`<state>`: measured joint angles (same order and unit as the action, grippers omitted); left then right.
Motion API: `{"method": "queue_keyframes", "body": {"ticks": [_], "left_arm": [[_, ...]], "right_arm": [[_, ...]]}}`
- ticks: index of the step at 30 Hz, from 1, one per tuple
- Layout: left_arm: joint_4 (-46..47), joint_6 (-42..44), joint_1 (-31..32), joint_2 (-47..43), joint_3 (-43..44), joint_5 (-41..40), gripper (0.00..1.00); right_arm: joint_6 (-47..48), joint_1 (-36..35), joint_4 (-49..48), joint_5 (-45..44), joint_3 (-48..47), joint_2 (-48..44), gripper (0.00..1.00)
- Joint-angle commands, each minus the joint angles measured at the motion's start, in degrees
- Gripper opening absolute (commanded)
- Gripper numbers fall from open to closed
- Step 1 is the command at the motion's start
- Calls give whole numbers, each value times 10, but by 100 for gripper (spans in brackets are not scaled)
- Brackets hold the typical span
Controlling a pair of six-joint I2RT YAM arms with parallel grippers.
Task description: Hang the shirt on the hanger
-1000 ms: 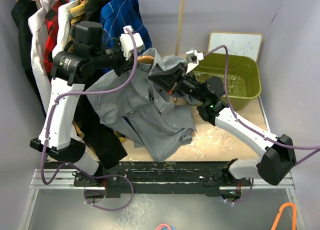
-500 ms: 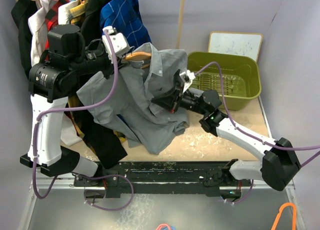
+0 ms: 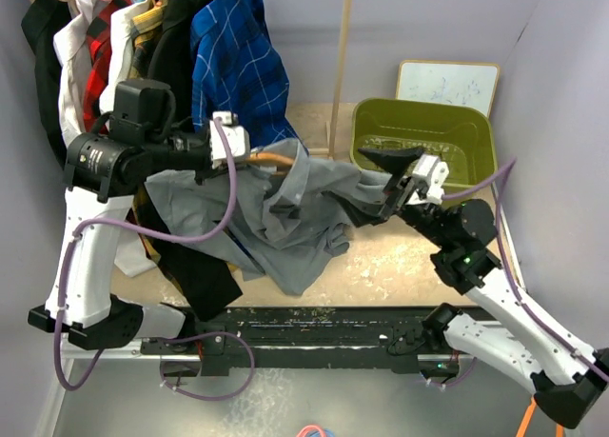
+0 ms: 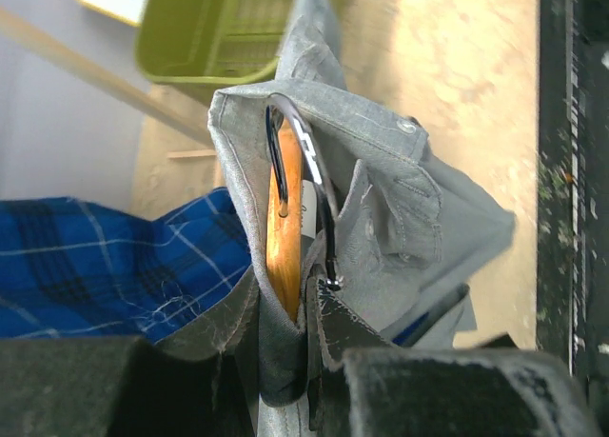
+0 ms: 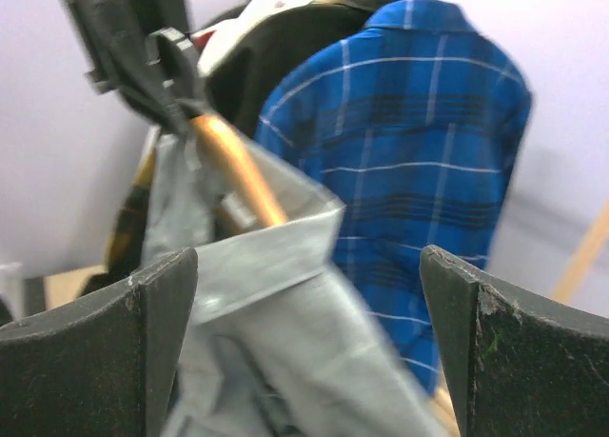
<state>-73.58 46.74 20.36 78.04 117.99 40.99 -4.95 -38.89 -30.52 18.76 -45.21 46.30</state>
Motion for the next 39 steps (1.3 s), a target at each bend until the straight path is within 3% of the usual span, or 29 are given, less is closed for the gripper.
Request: {"method": "queue_keyframes", "body": {"ticks": [1, 3, 8, 15, 19, 26, 28, 34, 39], "left_arm": [[-69, 181, -1, -26, -35, 79, 0], [-85, 212, 0, -28, -39, 82, 0], [-146, 294, 0, -20, -23, 104, 0], [-151, 309, 0, -6, -25, 129, 0], [-151, 314, 0, 3, -28, 136, 0], [-151, 315, 0, 17, -21, 153, 0], [-151, 310, 0, 21, -17, 155, 0], [-135, 284, 0, 33, -19, 153, 0], [-104, 252, 0, 41, -28, 143, 0]], "right_arm": [[75, 68, 62, 10, -20, 23, 100], [13, 121, 61, 125, -41, 56, 96], [-30, 129, 66, 290, -64, 122, 83], [-78, 128, 47, 403, -69, 172, 71], [-115, 128, 20, 432, -63, 182, 71], [-243, 126, -147, 464, -44, 243, 71], [-247, 122, -165, 454, -45, 254, 66], [-246, 103, -183, 437, -55, 257, 32], [-224, 88, -148, 426, -53, 234, 26]]}}
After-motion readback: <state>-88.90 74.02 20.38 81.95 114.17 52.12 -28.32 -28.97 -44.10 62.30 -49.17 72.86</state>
